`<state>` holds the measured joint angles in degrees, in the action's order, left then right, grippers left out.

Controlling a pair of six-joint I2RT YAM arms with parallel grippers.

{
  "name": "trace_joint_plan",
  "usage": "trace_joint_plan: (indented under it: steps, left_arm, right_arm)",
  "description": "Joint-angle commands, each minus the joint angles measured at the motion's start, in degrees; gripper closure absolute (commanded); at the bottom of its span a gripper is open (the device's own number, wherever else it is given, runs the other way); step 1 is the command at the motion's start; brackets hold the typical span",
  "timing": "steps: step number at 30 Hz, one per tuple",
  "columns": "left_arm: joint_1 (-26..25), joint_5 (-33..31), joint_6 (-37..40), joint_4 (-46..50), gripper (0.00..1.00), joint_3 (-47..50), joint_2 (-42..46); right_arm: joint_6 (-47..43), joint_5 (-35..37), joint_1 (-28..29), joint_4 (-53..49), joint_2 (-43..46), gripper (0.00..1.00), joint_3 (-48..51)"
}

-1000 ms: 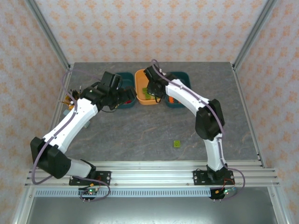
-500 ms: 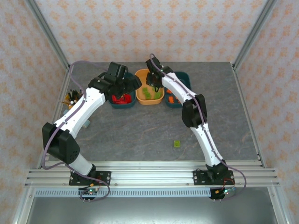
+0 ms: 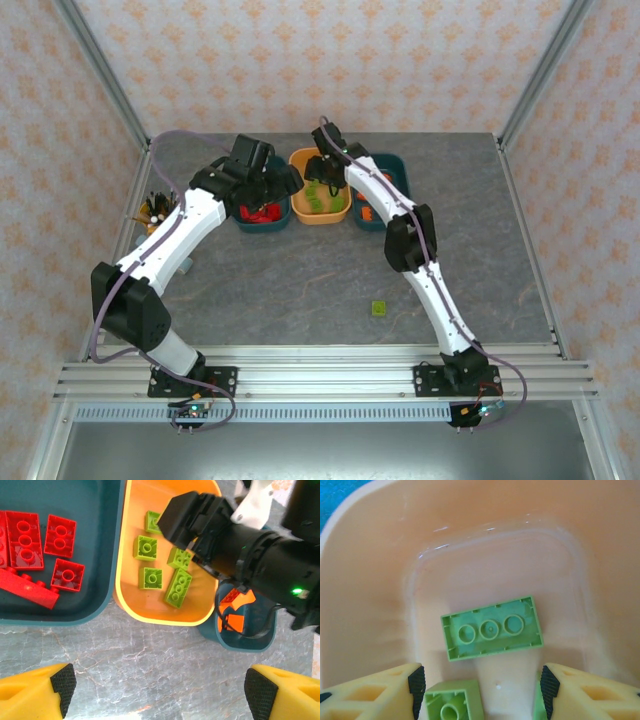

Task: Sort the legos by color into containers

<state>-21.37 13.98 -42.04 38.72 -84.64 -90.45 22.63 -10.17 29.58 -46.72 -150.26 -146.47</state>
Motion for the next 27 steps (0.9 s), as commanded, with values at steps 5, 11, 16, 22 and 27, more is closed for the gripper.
trace_joint_plan:
  steps: [5, 11, 16, 22, 27]
  left_arm:
    - [-1.73, 0.79, 3.89, 1.55, 0.11, 3.83, 4.7]
    - [-9.3, 1.25, 10.95, 4.17, 0.12, 7.53, 8.75]
    - [-16.43, -0.17, 11.1, 4.48, 0.12, 15.07, 15.32]
    - [-22.53, -0.54, 7.64, 2.13, 0.12, 25.18, 25.3]
    - [-24.33, -0.57, 4.7, 1.44, 0.12, 29.71, 29.53]
  right_arm:
    - [1.39, 3.67, 1.59, 2.41, 23.98, 0.38, 17.59]
    - [6.11, 5.6, 3.62, 2.3, 44.03, 0.37, 44.39]
    - [7.96, 1.26, 4.86, -2.03, 60.76, 0.31, 67.61]
    - [9.32, -7.4, 7.27, -3.7, 74.89, 0.27, 88.69]
    - [10.21, -9.12, 7.77, -1.16, 76.37, 0.27, 97.1]
